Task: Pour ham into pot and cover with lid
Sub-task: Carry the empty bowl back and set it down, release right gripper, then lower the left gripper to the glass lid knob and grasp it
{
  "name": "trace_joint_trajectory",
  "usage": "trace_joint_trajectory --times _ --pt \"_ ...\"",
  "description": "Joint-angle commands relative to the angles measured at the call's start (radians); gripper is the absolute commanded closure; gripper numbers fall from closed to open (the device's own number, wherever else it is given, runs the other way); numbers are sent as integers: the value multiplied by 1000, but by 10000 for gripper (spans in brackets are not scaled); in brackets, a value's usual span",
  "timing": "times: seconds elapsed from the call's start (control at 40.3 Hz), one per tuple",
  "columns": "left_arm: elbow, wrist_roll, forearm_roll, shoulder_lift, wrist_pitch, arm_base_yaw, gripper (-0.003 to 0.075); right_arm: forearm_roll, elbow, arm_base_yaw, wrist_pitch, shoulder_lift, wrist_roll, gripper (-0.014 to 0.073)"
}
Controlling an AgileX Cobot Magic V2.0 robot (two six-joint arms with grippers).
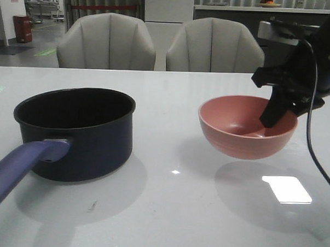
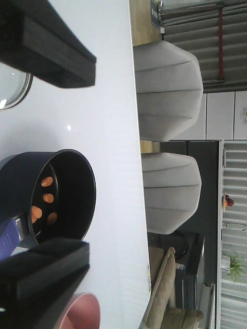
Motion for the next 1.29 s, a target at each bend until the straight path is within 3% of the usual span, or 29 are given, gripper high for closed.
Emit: trace_joint_trajectory --times 0.0,0.124,0.397,0.919,1.068,1.267 --pt "-27 -6 -5 15 -78 -9 83 12 -36 -5 -35 -21 -3 459" --pt "-27 -6 -5 15 -78 -9 83 12 -37 -5 -50 2 -3 433" --pt "-27 -6 -5 15 -78 -9 83 11 -64 -5 -31 -6 -4 198" --pt "-27 -6 -5 15 -78 -9 83 -30 -64 -4 16 -352 -9 194" --pt "-27 -6 -5 15 -78 -9 83 -33 12 -3 -89 -490 -10 194" --pt "-27 -6 -5 15 -78 -9 83 -35 206 -3 -330 -702 -10 194"
